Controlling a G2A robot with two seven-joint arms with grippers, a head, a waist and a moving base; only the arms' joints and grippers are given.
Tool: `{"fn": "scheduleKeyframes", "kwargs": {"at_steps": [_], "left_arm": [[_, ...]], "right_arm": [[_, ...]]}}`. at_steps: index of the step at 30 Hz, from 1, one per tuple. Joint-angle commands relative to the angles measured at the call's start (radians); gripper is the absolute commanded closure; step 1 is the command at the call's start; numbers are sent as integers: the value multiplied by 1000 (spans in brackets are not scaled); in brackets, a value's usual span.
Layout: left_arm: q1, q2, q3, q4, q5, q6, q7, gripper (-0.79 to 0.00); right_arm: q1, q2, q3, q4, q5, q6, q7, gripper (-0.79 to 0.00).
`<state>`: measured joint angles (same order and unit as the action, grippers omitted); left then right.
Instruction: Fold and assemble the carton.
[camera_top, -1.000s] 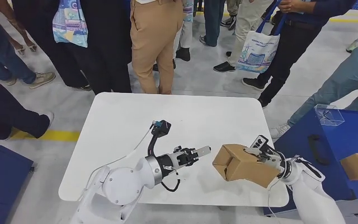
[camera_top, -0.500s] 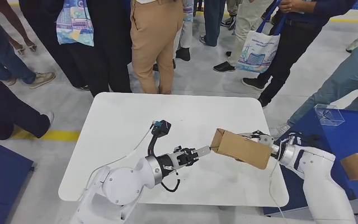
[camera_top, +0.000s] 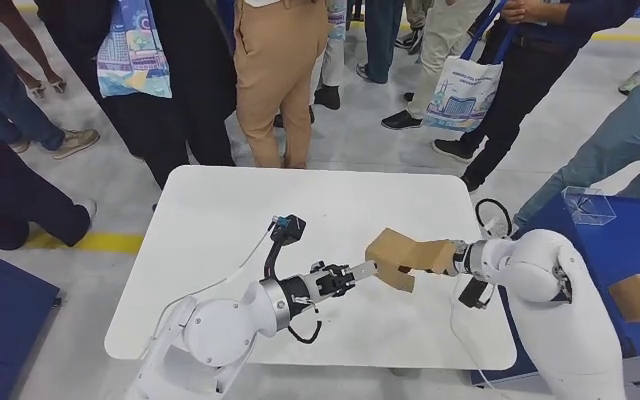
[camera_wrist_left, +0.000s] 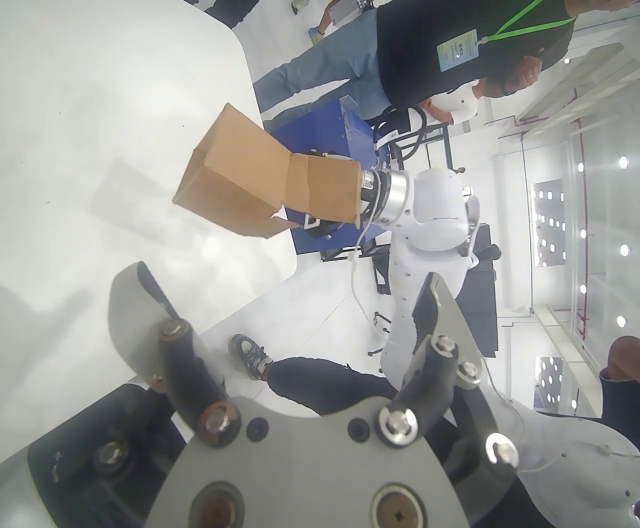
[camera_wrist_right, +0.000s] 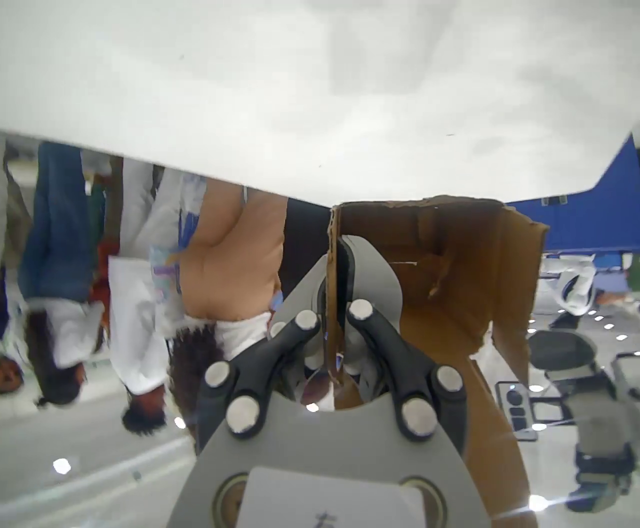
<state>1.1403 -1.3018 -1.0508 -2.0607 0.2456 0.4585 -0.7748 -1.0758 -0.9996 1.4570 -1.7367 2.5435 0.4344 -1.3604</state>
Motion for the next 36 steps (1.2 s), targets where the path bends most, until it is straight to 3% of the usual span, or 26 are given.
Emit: {"fn": "scheduleKeyframes", "kwargs": {"at_steps": [1,11,20,22,23,24,25,27,29,32,33,34,36], "left_arm": [[0,0,0,0,0,0,0,-785],[0,0,0,0,0,0,0,-785],[0,0,0,0,0,0,0,-785],[0,0,0,0,0,0,0,-785],[0,0,0,0,0,0,0,-785],[0,0,0,0,0,0,0,-785],[0,0,0,0,0,0,0,-785],[0,0,0,0,0,0,0,-785],[0,0,0,0,0,0,0,-785],[0,0,0,0,0,0,0,-785],[0,0,0,0,0,0,0,-785],[0,0,0,0,0,0,0,-785],[0,0,0,0,0,0,0,-785]], "right_arm": [[44,11,-29,23,100,-111,-136,0],[274,38,-295,336,207,-288,-175,0],[421,-10,-509,569,254,-351,-174,-9],[437,-24,-536,599,262,-355,-166,-256],[442,-31,-548,614,268,-354,-159,-314],[449,-37,-557,628,279,-357,-150,-422],[456,-43,-564,639,290,-359,-143,-693],[470,-54,-574,653,310,-350,-133,-693],[482,-61,-569,664,350,-341,-128,-763],[495,-58,-536,662,372,-276,-95,-723],[496,-54,-517,654,365,-234,-57,-603],[489,-48,-497,651,353,-190,-22,-413],[472,-34,-447,634,348,-99,51,-274]]}}
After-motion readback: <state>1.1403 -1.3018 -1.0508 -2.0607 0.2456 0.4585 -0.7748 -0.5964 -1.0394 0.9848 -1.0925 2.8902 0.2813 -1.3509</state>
